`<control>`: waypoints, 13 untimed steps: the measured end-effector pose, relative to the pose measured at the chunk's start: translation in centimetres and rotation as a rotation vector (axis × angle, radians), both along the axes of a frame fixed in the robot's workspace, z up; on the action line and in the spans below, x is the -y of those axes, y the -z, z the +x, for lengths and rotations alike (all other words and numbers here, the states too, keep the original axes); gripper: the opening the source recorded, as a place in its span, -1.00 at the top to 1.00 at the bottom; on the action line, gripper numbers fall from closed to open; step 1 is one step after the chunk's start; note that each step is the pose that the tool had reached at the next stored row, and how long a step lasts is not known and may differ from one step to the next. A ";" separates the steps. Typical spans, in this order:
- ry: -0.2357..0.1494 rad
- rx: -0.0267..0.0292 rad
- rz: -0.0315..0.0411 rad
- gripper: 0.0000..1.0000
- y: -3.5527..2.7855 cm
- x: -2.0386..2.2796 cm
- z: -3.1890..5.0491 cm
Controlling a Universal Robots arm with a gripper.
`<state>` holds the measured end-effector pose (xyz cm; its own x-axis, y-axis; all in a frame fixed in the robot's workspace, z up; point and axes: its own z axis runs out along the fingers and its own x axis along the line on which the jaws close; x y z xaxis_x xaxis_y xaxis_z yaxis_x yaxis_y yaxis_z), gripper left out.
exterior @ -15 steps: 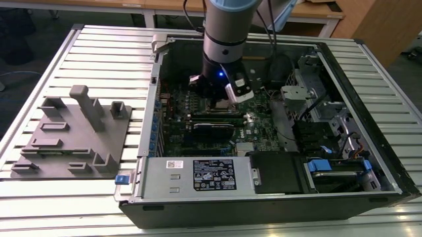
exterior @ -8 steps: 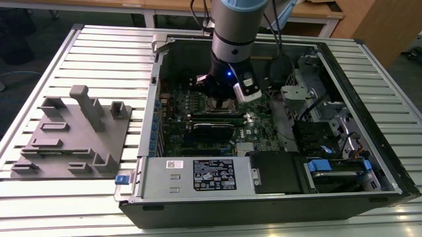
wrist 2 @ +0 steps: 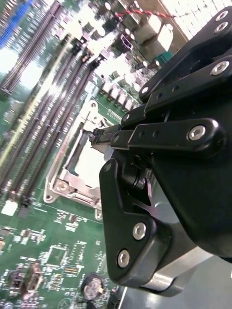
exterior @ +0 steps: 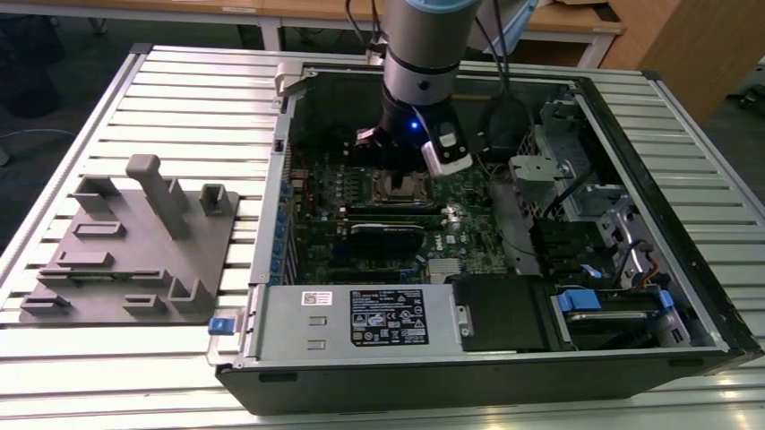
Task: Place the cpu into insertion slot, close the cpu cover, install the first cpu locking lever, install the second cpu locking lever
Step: 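Install the second cpu locking lever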
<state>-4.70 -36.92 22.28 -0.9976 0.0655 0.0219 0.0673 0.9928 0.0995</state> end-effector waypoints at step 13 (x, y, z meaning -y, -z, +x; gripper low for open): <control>0.000 0.0001 0.0002 0.79 0.09 -0.94 0.61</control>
